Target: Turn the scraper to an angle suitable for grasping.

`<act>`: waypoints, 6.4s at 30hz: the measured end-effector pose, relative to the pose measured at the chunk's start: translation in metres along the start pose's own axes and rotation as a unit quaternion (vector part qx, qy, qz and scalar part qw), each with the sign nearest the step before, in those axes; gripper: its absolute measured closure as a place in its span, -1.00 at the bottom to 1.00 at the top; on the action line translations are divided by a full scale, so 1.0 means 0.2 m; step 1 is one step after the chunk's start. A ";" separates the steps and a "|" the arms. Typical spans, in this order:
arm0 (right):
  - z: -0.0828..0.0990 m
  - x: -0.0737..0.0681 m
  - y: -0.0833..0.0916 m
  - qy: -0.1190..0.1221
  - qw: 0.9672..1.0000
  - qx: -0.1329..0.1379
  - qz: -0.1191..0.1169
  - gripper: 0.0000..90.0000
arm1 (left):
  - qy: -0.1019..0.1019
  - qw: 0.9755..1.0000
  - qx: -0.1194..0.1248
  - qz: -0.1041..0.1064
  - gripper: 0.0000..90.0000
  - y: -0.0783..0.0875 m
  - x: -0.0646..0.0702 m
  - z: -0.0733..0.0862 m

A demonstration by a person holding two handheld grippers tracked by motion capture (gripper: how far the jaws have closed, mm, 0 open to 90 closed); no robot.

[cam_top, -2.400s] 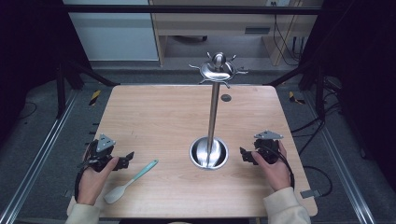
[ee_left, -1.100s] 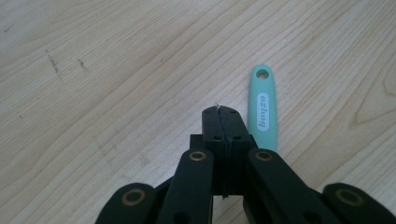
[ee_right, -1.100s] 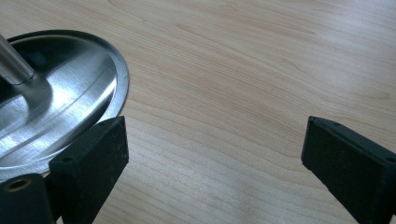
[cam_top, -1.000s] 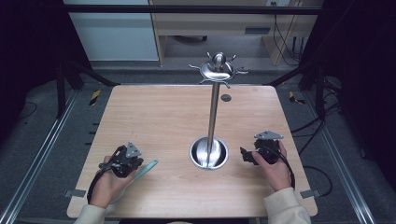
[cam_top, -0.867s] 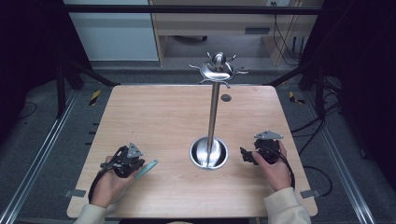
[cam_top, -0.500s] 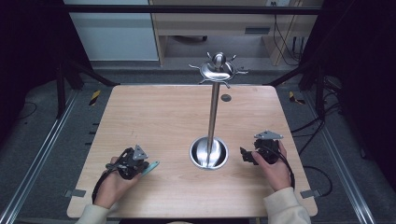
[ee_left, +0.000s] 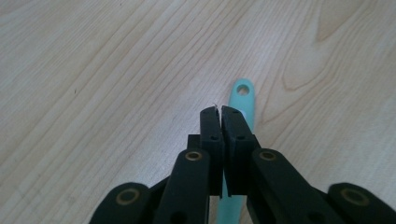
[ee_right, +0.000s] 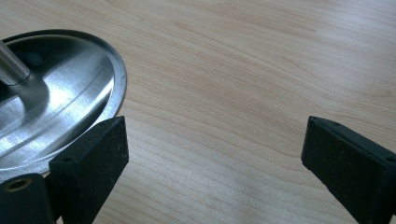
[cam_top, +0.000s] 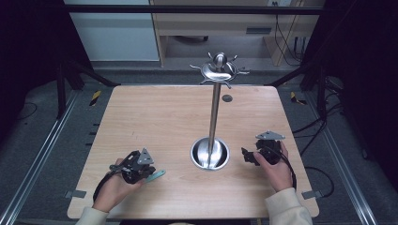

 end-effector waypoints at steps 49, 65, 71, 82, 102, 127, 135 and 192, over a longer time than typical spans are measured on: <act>-0.01 0.01 0.01 -0.002 1.000 0.006 0.001 -0.83 | -0.013 0.983 -0.178 0.047 0.55 -0.12 -0.02 -0.06; -0.01 0.02 0.01 -0.005 1.000 0.005 0.000 -0.83 | -0.011 0.982 -0.179 0.060 0.64 -0.11 -0.02 -0.09; -0.01 0.02 0.00 -0.002 1.000 0.006 0.001 -0.83 | -0.013 0.989 -0.138 0.056 0.64 -0.01 -0.01 -0.13; -0.01 0.01 0.00 -0.002 1.000 0.003 0.002 -0.83 | -0.013 0.998 -0.053 0.041 0.64 0.22 0.01 -0.21; -0.01 0.01 0.00 0.000 1.000 0.002 0.002 -0.83 | -0.008 0.999 0.031 0.033 0.64 0.41 0.03 -0.24; -0.01 0.00 0.00 0.007 1.000 0.003 0.000 -0.83 | -0.001 0.994 0.111 -0.005 0.64 0.64 0.07 -0.24; -0.01 0.00 0.00 0.004 1.000 0.004 0.000 -0.83 | -0.010 0.993 0.117 -0.007 0.64 0.64 0.09 -0.31; -0.01 0.01 0.00 -0.002 1.000 0.005 0.003 -0.84 | -0.061 0.974 0.214 -0.029 0.64 0.92 0.18 -0.77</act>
Point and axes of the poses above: each handheld gripper's, and its own axes: y roughly backward along the jaws, z roughly out of its underside, x roughly to its right, the point moved 6 cm from there along -y, roughly forward along the jaws, and after that the axes turned 11 degrees about z, right-handed, at the moved point
